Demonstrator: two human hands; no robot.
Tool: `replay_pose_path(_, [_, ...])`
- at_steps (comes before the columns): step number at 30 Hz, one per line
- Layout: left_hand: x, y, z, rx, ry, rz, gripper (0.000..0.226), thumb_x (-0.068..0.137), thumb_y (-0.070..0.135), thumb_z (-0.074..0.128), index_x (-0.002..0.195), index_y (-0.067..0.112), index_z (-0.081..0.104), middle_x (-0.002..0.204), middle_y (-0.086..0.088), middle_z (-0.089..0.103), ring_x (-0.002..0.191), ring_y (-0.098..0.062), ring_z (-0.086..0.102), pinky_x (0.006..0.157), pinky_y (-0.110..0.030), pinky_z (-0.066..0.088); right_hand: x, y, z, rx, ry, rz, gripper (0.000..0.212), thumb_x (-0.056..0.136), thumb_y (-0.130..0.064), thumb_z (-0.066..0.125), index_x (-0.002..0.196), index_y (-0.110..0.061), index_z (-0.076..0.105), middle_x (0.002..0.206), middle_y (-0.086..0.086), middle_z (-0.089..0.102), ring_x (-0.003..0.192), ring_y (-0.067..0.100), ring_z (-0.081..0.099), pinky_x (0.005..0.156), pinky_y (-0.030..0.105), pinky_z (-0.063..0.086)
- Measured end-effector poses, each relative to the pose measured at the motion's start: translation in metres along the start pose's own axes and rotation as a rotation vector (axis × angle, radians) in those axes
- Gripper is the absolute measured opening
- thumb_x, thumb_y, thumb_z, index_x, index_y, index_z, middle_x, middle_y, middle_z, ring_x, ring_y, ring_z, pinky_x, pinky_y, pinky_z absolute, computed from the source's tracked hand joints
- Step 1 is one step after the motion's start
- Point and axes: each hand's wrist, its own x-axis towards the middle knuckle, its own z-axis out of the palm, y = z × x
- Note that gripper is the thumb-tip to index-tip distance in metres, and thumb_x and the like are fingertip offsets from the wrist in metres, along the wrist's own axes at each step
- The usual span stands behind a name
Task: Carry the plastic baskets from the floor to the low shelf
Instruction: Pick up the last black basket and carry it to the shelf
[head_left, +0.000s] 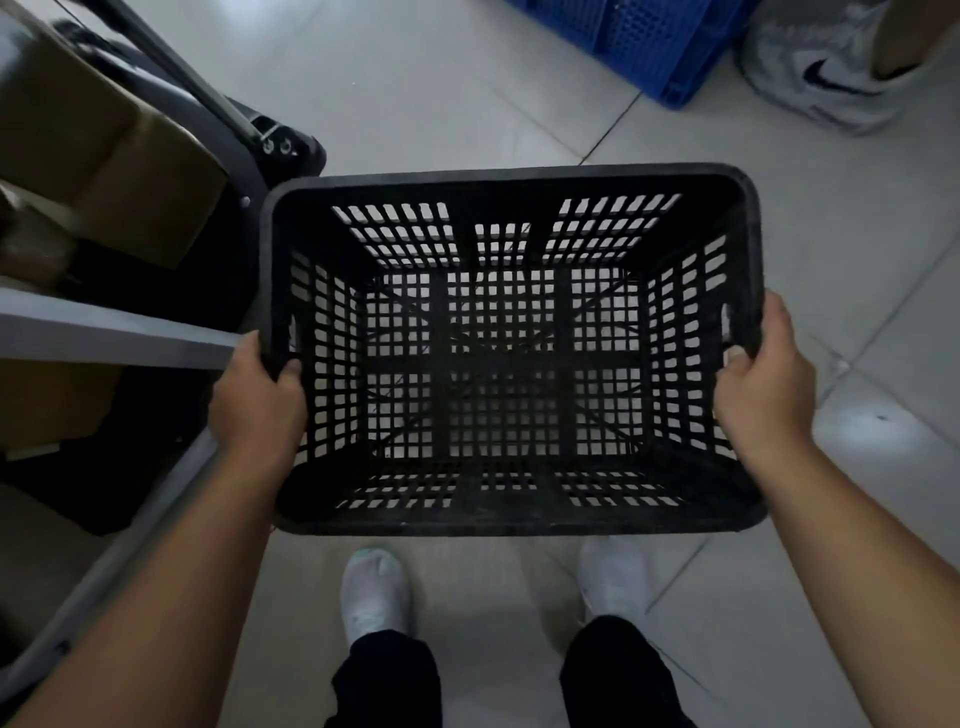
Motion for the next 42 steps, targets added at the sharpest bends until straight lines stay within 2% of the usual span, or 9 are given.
replay_pose_path(3, [-0.024, 0.032, -0.055, -0.031, -0.034, 0.034, 0.028, 0.098, 0.022, 0.058, 0.126, 0.02, 0.056, 0.114, -0.012, 0.069, 0.106, -0.035, 0.064, 0.089, -0.052, 0.051, -0.024, -0.017, -0.06, 0.004, 0.023, 0.047, 0.059, 0.094, -0.009, 0.04, 0.144, -0.038, 0.029, 0.111, 0.008, 0.064, 0.096, 0.029, 0.06, 0.08, 0.04, 0.05])
replay_pose_path(8, [-0.062, 0.091, -0.148, -0.083, -0.088, 0.086, 0.028, 0.099, 0.021, 0.058, 0.127, 0.022, 0.056, 0.099, -0.005, 0.071, 0.076, -0.018, 0.067, 0.054, -0.03, 0.046, -0.069, -0.047, -0.17, 0.026, 0.062, 0.118, 0.06, 0.095, -0.009, 0.042, 0.145, -0.038, 0.027, 0.115, 0.008, 0.064, 0.096, 0.032, 0.062, 0.081, 0.047, 0.053])
replay_pose_path(14, [-0.113, 0.169, -0.241, -0.087, -0.133, 0.213, 0.027, 0.095, 0.023, 0.059, 0.122, 0.024, 0.059, 0.1, -0.008, 0.073, 0.092, -0.033, 0.068, 0.078, -0.053, 0.055, -0.133, -0.07, -0.308, 0.07, 0.174, 0.211, 0.059, 0.096, -0.009, 0.043, 0.147, -0.035, 0.027, 0.114, 0.008, 0.065, 0.093, 0.029, 0.063, 0.076, 0.04, 0.052])
replay_pose_path(19, [-0.16, 0.238, -0.299, -0.101, -0.205, 0.4, 0.021, 0.093, 0.021, 0.062, 0.114, 0.022, 0.06, 0.095, -0.009, 0.075, 0.086, -0.034, 0.068, 0.07, -0.042, 0.05, -0.207, -0.064, -0.409, 0.124, 0.317, 0.314, 0.057, 0.096, -0.009, 0.044, 0.146, -0.032, 0.03, 0.109, 0.01, 0.066, 0.089, 0.031, 0.064, 0.075, 0.046, 0.055])
replay_pose_path(25, [-0.247, 0.32, -0.349, -0.094, -0.331, 0.707, 0.025, 0.089, 0.016, 0.062, 0.113, 0.024, 0.062, 0.089, -0.004, 0.073, 0.083, -0.034, 0.069, 0.073, -0.044, 0.053, -0.325, -0.031, -0.51, 0.219, 0.531, 0.474, 0.057, 0.096, -0.007, 0.043, 0.148, -0.027, 0.03, 0.113, 0.012, 0.065, 0.094, 0.031, 0.063, 0.08, 0.042, 0.053])
replay_pose_path(28, [-0.311, 0.358, -0.358, -0.077, -0.385, 0.861, 0.026, 0.089, 0.017, 0.062, 0.114, 0.026, 0.062, 0.076, 0.007, 0.069, 0.071, -0.025, 0.068, 0.06, -0.034, 0.045, -0.395, -0.002, -0.549, 0.286, 0.659, 0.562, 0.057, 0.095, -0.004, 0.044, 0.146, -0.026, 0.033, 0.112, 0.009, 0.066, 0.097, 0.031, 0.063, 0.08, 0.039, 0.051])
replay_pose_path(34, [-0.5, 0.411, -0.348, -0.03, -0.55, 1.161, 0.027, 0.089, 0.02, 0.065, 0.115, 0.025, 0.063, 0.083, -0.005, 0.073, 0.074, -0.028, 0.068, 0.065, -0.036, 0.044, -0.558, 0.084, -0.608, 0.4, 0.873, 0.806, 0.058, 0.095, -0.005, 0.044, 0.147, -0.027, 0.033, 0.128, 0.01, 0.06, 0.112, 0.032, 0.058, 0.096, 0.045, 0.047])
replay_pose_path(38, [-0.647, 0.419, -0.323, 0.028, -0.649, 1.318, 0.027, 0.089, 0.02, 0.065, 0.116, 0.026, 0.063, 0.079, -0.001, 0.072, 0.071, -0.027, 0.07, 0.065, -0.038, 0.052, -0.665, 0.149, -0.645, 0.458, 1.032, 0.936, 0.054, 0.094, -0.006, 0.043, 0.139, -0.035, 0.04, 0.112, 0.003, 0.065, 0.098, 0.024, 0.061, 0.085, 0.037, 0.049])
replay_pose_path(42, [-0.797, 0.414, -0.293, 0.017, -0.776, 1.443, 0.029, 0.088, 0.017, 0.066, 0.116, 0.027, 0.065, 0.072, 0.011, 0.07, 0.058, -0.009, 0.068, 0.054, -0.026, 0.048, -0.766, 0.222, -0.681, 0.483, 1.164, 1.027, 0.053, 0.093, -0.006, 0.042, 0.129, -0.045, 0.041, 0.098, -0.009, 0.061, 0.09, 0.015, 0.057, 0.076, 0.033, 0.045])
